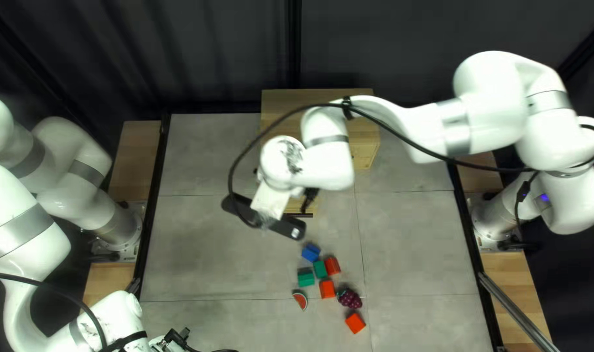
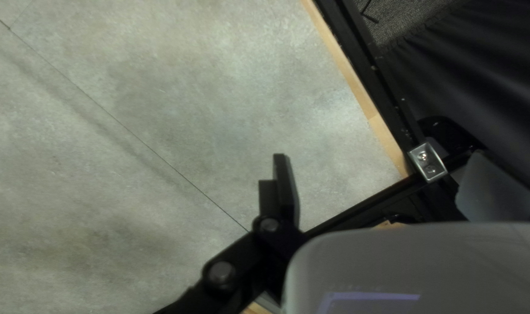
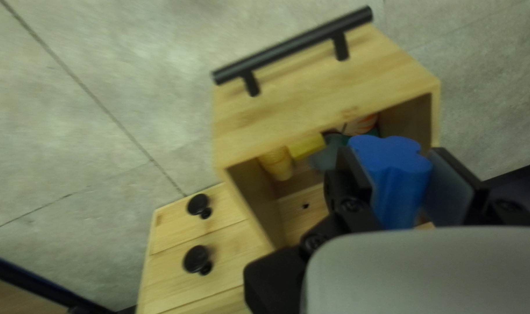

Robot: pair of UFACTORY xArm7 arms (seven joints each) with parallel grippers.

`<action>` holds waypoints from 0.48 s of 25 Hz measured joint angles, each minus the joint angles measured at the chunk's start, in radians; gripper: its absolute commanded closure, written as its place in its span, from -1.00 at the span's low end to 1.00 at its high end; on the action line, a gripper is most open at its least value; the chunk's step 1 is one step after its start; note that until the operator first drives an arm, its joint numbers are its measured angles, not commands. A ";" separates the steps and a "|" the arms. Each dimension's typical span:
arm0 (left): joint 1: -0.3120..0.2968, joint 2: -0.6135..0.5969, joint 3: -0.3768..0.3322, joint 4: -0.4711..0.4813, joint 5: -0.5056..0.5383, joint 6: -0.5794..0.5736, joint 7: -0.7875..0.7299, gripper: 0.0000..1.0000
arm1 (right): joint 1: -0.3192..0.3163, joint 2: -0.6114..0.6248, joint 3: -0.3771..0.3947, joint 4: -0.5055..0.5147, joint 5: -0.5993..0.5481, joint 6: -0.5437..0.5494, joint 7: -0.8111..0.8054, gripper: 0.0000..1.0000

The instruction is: Open drawers and place objects into drawer and close

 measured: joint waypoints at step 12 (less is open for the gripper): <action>0.000 0.000 0.000 0.000 0.000 0.000 0.000 -1.00 | 0.200 -0.137 0.080 -0.137 0.064 0.137 0.411 -1.00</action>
